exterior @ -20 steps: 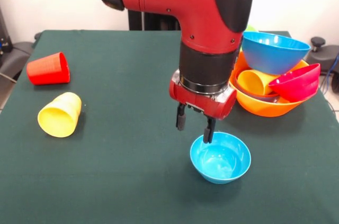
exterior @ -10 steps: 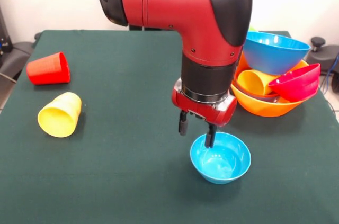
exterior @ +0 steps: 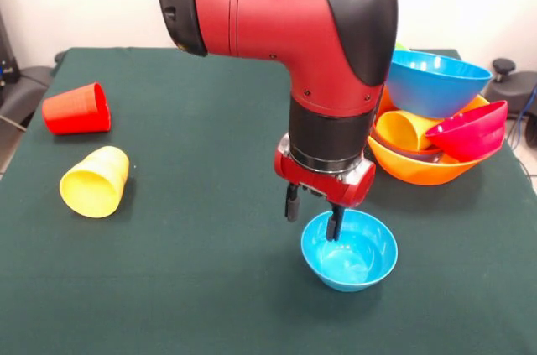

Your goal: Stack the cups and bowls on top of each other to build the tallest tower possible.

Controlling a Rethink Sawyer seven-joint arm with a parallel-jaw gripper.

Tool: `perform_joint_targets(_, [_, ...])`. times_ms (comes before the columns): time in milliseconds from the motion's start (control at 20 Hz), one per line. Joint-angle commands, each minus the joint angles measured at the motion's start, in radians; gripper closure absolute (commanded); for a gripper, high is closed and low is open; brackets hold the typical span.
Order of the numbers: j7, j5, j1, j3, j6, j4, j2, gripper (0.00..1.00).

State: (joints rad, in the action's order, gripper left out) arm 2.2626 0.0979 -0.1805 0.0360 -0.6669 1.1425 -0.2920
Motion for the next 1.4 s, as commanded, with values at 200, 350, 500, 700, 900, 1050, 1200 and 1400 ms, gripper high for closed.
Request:
perform_joint_targets(200, [-0.085,0.080,-0.007,0.082,0.146,0.066,0.038,0.00])
perform_joint_targets(350, [-0.085,0.075,0.000,0.078,0.142,0.054,0.044,0.00])
perform_joint_targets(500, [-0.088,0.074,0.001,0.076,0.140,0.044,0.053,0.00])
perform_joint_targets(700, [-0.086,0.074,0.002,0.078,0.147,0.053,0.061,0.00])
perform_joint_targets(900, [-0.101,0.082,-0.003,0.087,0.158,0.058,0.078,0.00])
perform_joint_targets(1050, [-0.125,0.092,-0.010,0.098,0.169,0.052,0.099,0.00])
perform_joint_targets(1200, [-0.137,0.101,-0.019,0.107,0.193,0.049,0.126,0.00])
perform_joint_targets(1400, [-0.128,0.103,-0.018,0.106,0.211,0.049,0.137,0.00])
